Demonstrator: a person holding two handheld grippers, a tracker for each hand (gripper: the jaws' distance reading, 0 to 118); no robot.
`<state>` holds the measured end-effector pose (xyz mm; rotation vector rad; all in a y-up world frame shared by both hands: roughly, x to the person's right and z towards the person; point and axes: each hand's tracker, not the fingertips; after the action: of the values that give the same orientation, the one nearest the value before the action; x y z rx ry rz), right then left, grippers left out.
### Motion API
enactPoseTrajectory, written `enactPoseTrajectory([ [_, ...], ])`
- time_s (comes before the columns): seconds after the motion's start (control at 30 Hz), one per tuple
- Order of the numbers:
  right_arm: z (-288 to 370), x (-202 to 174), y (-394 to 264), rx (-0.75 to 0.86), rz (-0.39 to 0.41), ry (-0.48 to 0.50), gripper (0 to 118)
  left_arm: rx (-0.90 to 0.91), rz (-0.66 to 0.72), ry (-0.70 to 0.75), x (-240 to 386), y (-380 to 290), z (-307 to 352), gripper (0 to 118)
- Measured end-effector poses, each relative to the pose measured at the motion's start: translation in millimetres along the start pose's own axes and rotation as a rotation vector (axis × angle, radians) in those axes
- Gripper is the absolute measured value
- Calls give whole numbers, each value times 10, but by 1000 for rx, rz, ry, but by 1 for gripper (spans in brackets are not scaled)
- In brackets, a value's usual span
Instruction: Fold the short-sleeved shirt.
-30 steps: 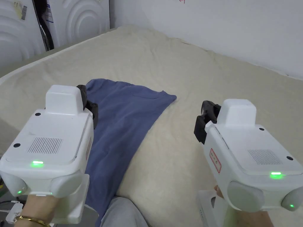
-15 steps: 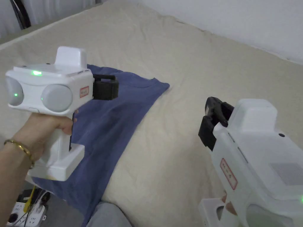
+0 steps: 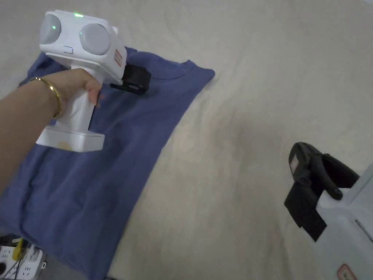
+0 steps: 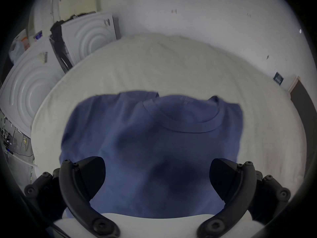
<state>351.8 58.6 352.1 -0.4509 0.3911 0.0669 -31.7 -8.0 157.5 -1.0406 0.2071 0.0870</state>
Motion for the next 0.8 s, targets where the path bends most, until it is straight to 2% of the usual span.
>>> enactPoseTrajectory([
  [0.07,-82,55,-48,-35,1,-7,1,-76,-4,36,23,18,-212,114],
  [0.13,-105,86,-90,-35,8,-8,1,-121,13,-11,23,25,-302,94],
  [0.2,-122,106,-111,-46,27,-16,1,-135,84,-68,6,27,-304,91],
  [0.23,-123,120,-122,-46,28,-17,1,-117,69,-31,29,46,-257,87],
  [0.27,-120,126,-125,-46,26,-19,1,-116,66,-52,33,60,-229,78],
  [0.3,-118,116,-117,-48,20,-20,1,-99,64,-74,47,67,-180,62],
  [0.33,-24,159,-127,-49,9,-20,1,-68,75,-102,59,42,-94,27],
  [0.37,2,171,-131,-49,0,-20,1,-71,100,-71,90,31,-63,5],
  [0.47,109,178,-114,-52,-7,-29,1,-19,81,-57,72,-62,43,5],
  [0.53,221,192,-97,-46,-4,-34,1,35,132,-56,31,-115,213,5],
  [0.63,443,217,-44,-19,24,-56,1,119,231,-107,-82,-193,641,5],
  [0.73,726,251,-2,17,16,-77,1,188,317,-203,-260,-302,1204,5],
  [0.8,920,267,7,42,9,-77,1,251,295,-190,-320,-359,1629,5],
])
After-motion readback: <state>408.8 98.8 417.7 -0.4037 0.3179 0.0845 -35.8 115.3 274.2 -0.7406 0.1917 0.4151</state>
